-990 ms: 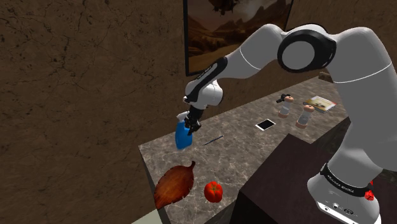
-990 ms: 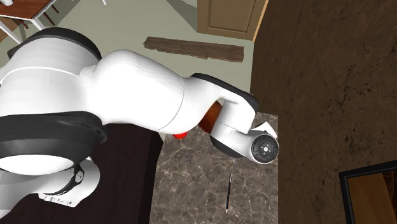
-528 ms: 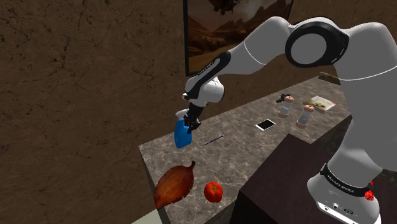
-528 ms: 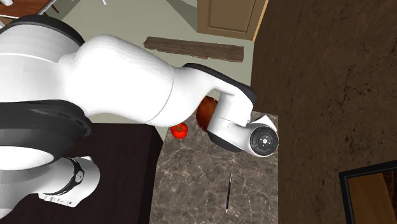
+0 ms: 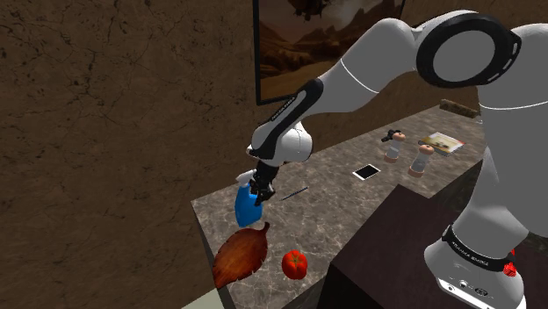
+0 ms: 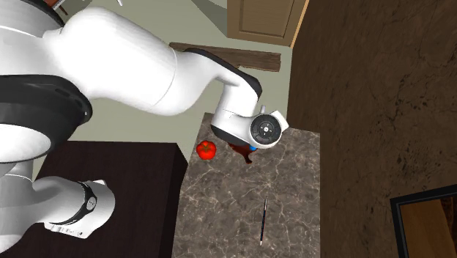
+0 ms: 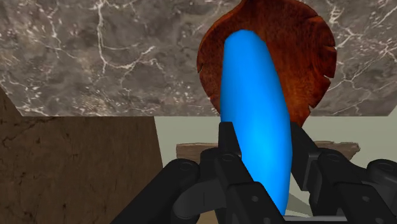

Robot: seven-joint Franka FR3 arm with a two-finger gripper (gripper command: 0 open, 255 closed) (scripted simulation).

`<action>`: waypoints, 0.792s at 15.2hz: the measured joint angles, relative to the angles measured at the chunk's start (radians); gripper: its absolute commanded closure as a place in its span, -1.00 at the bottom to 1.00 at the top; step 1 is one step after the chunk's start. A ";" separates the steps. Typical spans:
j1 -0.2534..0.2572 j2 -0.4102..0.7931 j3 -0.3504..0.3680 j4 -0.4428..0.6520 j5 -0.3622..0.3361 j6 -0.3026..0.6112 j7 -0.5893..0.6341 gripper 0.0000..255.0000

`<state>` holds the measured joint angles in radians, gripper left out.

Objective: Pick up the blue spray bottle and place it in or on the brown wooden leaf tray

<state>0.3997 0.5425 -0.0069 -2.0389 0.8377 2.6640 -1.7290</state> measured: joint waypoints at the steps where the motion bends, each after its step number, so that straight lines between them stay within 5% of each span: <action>1: 0.012 -0.015 0.010 -0.027 0.012 0.019 0.003 1.00; 5: 0.069 -0.011 0.053 -0.059 0.051 0.093 0.037 1.00; 12: 0.048 0.064 0.097 -0.039 0.112 0.153 -0.029 1.00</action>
<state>0.4476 0.6064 0.0905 -2.0780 0.9499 2.8166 -1.7575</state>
